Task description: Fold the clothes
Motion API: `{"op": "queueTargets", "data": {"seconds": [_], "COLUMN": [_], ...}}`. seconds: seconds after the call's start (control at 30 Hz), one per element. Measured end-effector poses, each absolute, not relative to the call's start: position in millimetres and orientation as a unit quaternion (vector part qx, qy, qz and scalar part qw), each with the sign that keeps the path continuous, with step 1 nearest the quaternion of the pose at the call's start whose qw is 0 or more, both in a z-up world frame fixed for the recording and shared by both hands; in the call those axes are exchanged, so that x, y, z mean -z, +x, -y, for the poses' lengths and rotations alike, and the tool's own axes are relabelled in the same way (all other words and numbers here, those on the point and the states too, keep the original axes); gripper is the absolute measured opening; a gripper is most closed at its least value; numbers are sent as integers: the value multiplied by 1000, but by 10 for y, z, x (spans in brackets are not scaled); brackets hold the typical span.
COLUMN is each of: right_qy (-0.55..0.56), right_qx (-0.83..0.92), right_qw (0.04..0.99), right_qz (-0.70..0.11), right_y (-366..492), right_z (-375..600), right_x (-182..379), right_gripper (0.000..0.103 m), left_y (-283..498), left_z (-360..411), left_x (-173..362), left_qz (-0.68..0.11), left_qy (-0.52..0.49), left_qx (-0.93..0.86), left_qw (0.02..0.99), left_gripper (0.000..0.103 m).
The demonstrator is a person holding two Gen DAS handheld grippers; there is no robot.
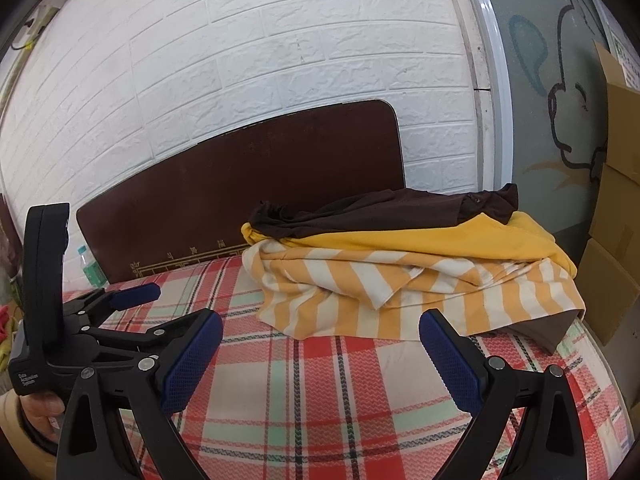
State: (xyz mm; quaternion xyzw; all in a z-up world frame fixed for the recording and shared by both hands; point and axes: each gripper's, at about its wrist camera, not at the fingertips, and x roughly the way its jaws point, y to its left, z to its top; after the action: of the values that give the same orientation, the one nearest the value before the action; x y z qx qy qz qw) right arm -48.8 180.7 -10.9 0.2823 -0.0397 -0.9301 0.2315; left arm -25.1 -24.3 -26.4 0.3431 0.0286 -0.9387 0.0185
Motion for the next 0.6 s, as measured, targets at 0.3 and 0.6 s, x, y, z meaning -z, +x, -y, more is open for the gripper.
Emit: {"op": "queueTargets", "data": {"seconds": [0.3,0.6], "right_qy": [284,297], "right_qx": [927,913], "right_qw": [243,280], "right_qz": [26,-3], "right_y": [-655,-1197], "right_z": [-1760,-1510], "right_x": [102,118], "right_gripper": [101,101], "left_y": [-324,-433], "left_z": [415,580], "left_x": [358,438], "left_qz": [-50,-59], "left_qy": [354,365], "left_qx": [933,928], "left_qw": [29,40], "left_gripper": [102,102]}}
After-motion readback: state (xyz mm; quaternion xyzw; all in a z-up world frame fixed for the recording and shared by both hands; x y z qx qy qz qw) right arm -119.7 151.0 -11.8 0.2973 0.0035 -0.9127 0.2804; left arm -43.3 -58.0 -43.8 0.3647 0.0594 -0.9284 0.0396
